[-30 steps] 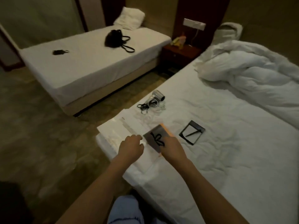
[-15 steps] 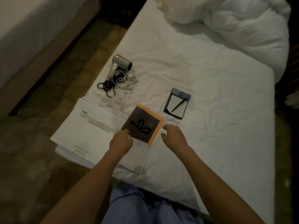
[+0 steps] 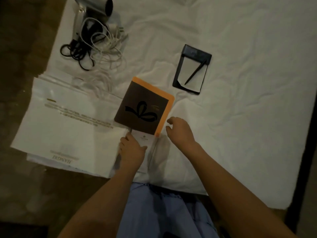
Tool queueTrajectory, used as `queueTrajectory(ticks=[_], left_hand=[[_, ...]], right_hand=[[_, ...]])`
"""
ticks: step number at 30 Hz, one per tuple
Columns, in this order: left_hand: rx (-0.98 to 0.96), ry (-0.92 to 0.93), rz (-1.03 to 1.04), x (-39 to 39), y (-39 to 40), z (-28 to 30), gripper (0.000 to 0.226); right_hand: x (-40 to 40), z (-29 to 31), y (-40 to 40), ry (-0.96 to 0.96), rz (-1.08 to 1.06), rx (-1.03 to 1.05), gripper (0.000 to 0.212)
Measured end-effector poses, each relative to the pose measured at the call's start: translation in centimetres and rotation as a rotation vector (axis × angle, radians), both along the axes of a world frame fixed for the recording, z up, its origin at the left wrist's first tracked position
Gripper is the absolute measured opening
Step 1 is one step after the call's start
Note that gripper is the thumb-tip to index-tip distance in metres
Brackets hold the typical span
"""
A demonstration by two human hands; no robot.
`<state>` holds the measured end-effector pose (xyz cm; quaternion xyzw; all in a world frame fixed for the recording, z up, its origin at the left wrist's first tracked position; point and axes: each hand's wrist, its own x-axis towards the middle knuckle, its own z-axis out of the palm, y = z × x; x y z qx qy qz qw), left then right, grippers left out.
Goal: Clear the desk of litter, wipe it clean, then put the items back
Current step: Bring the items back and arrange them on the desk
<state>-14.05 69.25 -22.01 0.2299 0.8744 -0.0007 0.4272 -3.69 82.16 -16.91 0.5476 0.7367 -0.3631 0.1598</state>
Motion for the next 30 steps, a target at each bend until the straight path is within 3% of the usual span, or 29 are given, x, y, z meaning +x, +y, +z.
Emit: queueTrajectory(ticks=[5,11,15,22,24,27,30], left_hand=[[-0.075,0.111,-0.041,0.6,0.2,-2.2,0.063],[0.152,-0.268,0.086,-1.1,1.4,-0.8,0.035],[0.348,-0.328,0.198,-4.4,3.8,1.0,0.019],[0.423,-0.032,0.261,-9.8,9.7,0.5,0.023],[0.409,-0.046,0.227,-10.7,10.6,-0.2,0.033],[0.376,-0.137,0.210,-10.6,11.6,-0.6,0.015],[0.406,-0.167,0.259,-10.4,12.2,-1.0,0.021]], right_hand=[[0.4,-2.0,1.5,-0.015,-0.026,-0.034,0.034],[0.2,-3.3,3.0,-0.031,-0.100,-0.125,0.036],[-1.2,-4.6,3.8,-0.006,-0.194,-0.134,0.029],[-2.6,-6.6,5.5,0.112,-0.539,-0.077,0.016],[-2.4,-6.7,6.9,0.107,-0.615,-0.079,0.017],[-2.1,-7.3,8.4,0.077,-0.609,-0.162,0.018],[-2.7,-8.3,8.2,0.078,-0.690,-0.299,0.030]])
